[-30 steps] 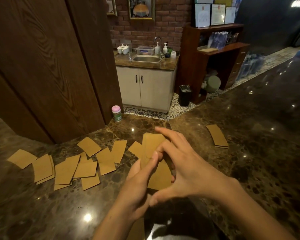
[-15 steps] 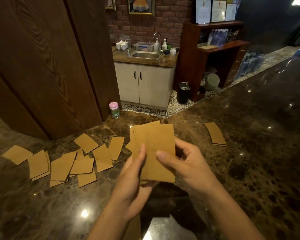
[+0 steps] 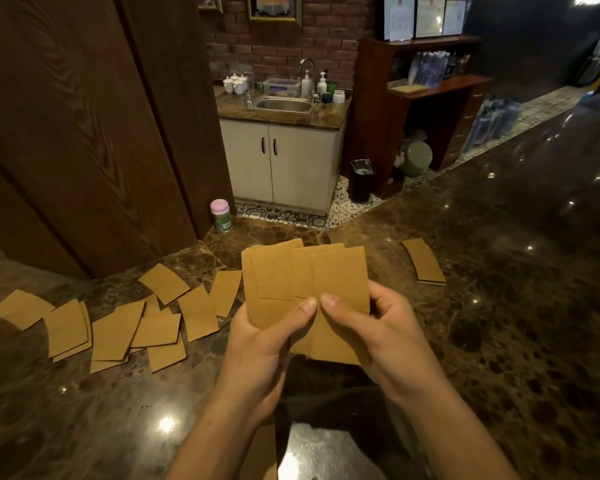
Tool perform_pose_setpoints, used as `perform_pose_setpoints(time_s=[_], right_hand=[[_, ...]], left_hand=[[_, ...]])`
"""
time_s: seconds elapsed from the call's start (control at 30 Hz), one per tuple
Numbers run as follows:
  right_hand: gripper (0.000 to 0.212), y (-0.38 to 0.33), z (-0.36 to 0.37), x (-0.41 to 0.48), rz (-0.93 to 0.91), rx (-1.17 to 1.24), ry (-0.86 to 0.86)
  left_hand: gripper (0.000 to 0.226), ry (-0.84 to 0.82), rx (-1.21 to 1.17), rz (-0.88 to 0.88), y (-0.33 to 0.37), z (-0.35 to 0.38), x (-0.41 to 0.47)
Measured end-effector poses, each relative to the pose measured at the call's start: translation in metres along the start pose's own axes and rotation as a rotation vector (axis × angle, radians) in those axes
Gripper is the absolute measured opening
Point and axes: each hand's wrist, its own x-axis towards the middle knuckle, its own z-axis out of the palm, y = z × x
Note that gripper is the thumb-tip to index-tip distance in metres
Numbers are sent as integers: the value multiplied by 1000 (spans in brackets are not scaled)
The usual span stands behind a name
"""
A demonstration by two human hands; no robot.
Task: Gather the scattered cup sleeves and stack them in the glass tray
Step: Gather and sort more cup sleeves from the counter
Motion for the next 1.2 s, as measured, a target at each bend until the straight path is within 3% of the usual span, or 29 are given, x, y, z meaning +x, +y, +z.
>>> perform_pose_setpoints(time_s=[0.27,0.53,0.77,1.0,1.2], right_hand=[[26,-3,-3,1,-22,46,118],[35,-1,4,1,28,98,0],[27,-7,-5,7,39,93,123],[44,-33,-26,16,81,32,-14],[38,-36,-26,20,97,23,-6]], left_hand=[[36,-30,11,-6,1,-13,-2],[44,-80,93,10,0,-7,6],[44,-54,45,-47,1,-16,5],[52,-45,64,-28,5,-19,4],[50,-17,76,-35,2,-21,4]])
